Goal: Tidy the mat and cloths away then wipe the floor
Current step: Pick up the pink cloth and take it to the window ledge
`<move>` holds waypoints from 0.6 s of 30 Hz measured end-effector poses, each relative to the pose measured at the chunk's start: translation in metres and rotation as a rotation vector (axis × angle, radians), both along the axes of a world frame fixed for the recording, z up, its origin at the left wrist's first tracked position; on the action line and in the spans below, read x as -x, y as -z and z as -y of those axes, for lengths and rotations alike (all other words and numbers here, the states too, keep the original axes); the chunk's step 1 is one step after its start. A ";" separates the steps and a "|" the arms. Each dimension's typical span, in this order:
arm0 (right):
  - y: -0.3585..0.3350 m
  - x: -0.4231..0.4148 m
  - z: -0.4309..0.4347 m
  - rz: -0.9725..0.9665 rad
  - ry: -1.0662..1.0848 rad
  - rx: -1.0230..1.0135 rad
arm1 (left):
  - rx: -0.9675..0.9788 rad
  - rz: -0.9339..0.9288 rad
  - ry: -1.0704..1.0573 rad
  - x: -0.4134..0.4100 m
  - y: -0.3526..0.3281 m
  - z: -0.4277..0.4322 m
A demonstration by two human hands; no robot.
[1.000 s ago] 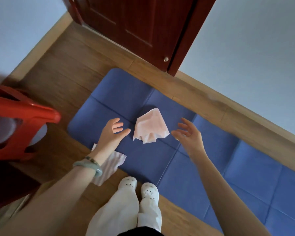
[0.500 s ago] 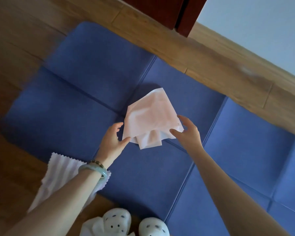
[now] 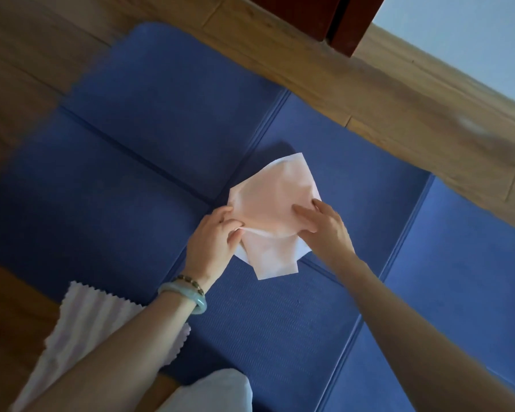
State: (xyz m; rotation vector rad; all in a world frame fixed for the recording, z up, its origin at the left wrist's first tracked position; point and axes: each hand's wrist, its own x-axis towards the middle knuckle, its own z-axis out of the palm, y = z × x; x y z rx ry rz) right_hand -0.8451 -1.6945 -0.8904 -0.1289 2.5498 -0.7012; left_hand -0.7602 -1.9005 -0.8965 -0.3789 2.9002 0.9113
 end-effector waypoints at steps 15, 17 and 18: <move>-0.358 -0.002 0.005 0.120 0.181 0.291 | -0.360 0.038 0.003 0.006 -0.344 0.029; -0.440 -0.002 0.005 0.126 0.148 0.303 | -0.355 0.064 0.076 0.011 -0.421 0.038; -0.481 -0.002 0.004 0.106 0.129 0.302 | -0.339 0.069 0.108 0.015 -0.460 0.041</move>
